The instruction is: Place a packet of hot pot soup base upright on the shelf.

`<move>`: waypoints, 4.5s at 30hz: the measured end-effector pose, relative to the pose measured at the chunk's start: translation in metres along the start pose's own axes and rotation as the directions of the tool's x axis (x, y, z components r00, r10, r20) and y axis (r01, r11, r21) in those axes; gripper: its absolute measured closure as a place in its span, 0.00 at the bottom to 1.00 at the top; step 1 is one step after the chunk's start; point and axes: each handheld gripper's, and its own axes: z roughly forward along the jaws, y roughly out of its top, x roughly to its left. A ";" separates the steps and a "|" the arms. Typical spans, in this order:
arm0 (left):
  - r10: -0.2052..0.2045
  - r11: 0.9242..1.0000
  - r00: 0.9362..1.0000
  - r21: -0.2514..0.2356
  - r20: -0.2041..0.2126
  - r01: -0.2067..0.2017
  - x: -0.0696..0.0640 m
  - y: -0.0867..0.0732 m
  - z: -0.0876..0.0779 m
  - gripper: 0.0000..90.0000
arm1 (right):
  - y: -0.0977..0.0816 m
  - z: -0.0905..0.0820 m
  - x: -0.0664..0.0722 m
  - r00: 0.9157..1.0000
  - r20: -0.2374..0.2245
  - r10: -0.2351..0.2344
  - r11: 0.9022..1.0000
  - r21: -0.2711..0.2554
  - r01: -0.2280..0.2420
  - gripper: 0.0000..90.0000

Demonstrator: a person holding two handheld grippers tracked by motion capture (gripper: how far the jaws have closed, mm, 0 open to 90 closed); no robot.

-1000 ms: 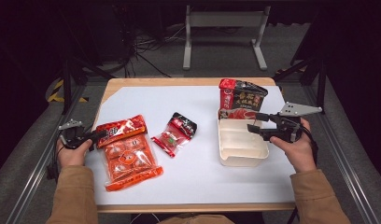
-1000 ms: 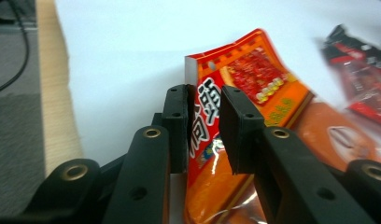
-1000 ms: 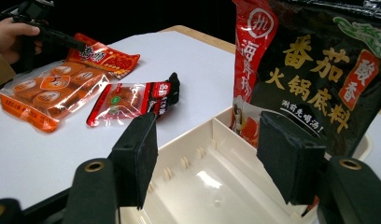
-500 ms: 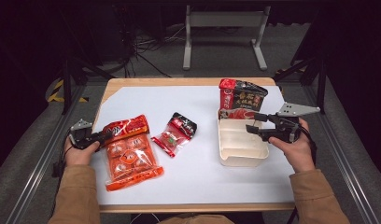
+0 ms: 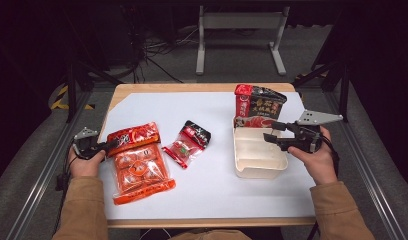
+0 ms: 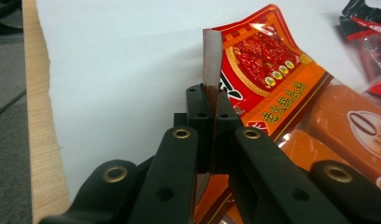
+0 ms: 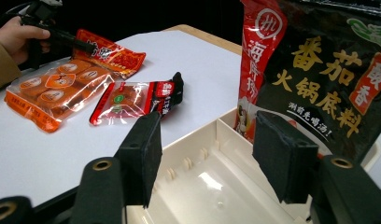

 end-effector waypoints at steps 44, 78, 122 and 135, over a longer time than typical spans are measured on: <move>0.180 0.942 0.976 -0.306 0.123 -0.135 -0.078 0.062 -0.101 1.00 | 0.013 -0.006 0.014 0.997 -0.074 -0.038 0.998 -0.047 0.035 0.63; 0.543 0.791 0.796 -0.482 0.269 -0.377 -0.153 0.076 -0.146 1.00 | 0.038 0.002 0.044 0.977 -0.194 -0.088 0.991 -0.111 0.068 0.54; 0.550 0.785 0.729 -0.550 0.407 -0.286 -0.216 0.092 -0.111 1.00 | 0.046 0.102 0.105 0.909 -0.363 -0.205 0.974 -0.164 0.154 0.37; 0.555 0.781 0.722 -0.557 0.412 -0.283 -0.218 0.091 -0.108 1.00 | 0.039 0.115 0.110 0.887 -0.416 -0.200 0.974 -0.181 0.135 0.35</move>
